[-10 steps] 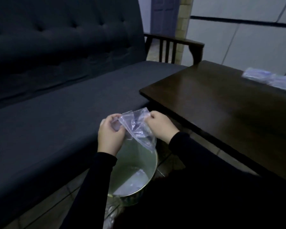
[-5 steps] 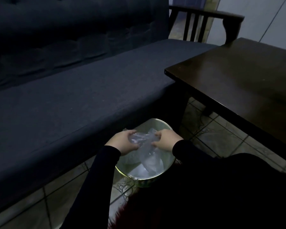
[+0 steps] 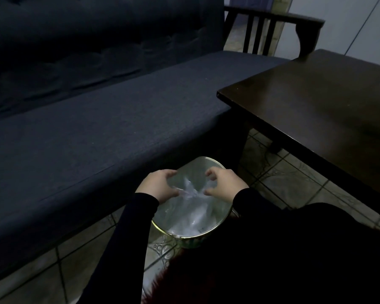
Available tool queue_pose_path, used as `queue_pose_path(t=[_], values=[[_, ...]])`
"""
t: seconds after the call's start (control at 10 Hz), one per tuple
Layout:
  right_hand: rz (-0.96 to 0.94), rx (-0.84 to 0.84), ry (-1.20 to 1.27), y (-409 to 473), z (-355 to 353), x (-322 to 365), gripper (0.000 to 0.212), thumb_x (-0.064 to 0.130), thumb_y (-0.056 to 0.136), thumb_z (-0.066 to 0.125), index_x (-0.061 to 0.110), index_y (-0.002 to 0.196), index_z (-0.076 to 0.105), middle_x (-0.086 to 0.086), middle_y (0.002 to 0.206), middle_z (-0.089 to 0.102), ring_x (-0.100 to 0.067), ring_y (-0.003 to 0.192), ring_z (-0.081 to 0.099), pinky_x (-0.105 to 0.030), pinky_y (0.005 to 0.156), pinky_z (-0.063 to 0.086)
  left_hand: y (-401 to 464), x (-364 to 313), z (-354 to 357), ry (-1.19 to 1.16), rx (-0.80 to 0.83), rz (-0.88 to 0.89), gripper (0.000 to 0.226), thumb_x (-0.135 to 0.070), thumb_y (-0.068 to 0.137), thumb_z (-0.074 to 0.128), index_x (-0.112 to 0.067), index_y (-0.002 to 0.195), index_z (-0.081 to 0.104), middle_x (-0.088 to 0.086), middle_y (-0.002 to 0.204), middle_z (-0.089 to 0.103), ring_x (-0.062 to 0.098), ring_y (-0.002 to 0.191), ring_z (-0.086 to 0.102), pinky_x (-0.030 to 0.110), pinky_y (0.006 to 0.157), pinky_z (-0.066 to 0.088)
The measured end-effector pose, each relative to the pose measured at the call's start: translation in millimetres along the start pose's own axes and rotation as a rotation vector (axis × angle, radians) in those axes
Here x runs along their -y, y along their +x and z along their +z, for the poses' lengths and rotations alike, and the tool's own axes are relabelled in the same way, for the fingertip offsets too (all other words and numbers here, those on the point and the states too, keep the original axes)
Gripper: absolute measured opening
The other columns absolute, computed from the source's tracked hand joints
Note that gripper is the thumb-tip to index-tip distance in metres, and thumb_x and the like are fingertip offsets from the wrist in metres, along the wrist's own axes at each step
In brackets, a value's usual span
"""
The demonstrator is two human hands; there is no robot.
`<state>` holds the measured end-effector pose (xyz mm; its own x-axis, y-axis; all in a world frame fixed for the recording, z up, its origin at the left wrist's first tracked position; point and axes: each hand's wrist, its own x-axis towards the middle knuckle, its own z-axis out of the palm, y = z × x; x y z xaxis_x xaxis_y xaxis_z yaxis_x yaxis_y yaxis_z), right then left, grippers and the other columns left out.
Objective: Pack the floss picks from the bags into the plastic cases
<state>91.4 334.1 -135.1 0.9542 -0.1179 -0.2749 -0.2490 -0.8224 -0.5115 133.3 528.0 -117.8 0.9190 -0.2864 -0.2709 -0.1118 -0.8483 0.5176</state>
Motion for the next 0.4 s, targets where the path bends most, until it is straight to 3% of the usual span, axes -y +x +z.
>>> queue_pose_path(t=[0.1, 0.2, 0.3, 0.4], values=[[-0.006, -0.006, 0.039, -5.0, -6.1, -1.7, 0.051, 0.030, 0.081, 0.076, 0.025, 0.126, 0.054, 0.001, 0.125, 0.059, -0.012, 0.102, 0.058, -0.020, 0.080, 0.042, -1.3, -4.0, -5.9, 0.002, -0.049, 0.066, 0.058, -0.025, 0.080, 0.075, -0.027, 0.134, 0.054, -0.008, 0.135, 0.056, 0.010, 0.123, 0.052, 0.025, 0.104, 0.039], [-0.044, -0.046, 0.105, -14.9, -22.0, -5.0, 0.045, 0.032, 0.079, 0.077, 0.027, 0.120, 0.058, 0.004, 0.117, 0.060, -0.009, 0.094, 0.056, -0.022, 0.081, 0.045, -5.7, -8.5, -15.1, -0.091, -0.112, 0.161, 0.046, -0.023, 0.081, 0.074, -0.026, 0.125, 0.061, -0.009, 0.124, 0.064, 0.003, 0.113, 0.056, 0.017, 0.096, 0.040], [-0.074, -0.129, 0.168, -33.9, -53.2, -5.8, 0.039, 0.033, 0.077, 0.079, 0.027, 0.112, 0.062, 0.006, 0.107, 0.064, -0.009, 0.088, 0.061, -0.026, 0.084, 0.051, -13.1, -20.8, -29.7, -0.192, -0.145, 0.230, 0.034, -0.025, 0.082, 0.073, -0.029, 0.115, 0.067, -0.014, 0.110, 0.069, 0.000, 0.091, 0.063, 0.017, 0.086, 0.047], [-0.117, -0.273, 0.254, -70.3, -89.0, -7.6, 0.033, 0.033, 0.077, 0.079, 0.029, 0.106, 0.065, 0.012, 0.098, 0.066, -0.003, 0.084, 0.064, -0.016, 0.076, 0.049, -30.2, -39.4, -54.2, -0.389, -0.225, 0.352, 0.021, -0.025, 0.084, 0.071, -0.033, 0.103, 0.069, -0.017, 0.099, 0.072, 0.003, 0.086, 0.067, 0.026, 0.087, 0.052]])
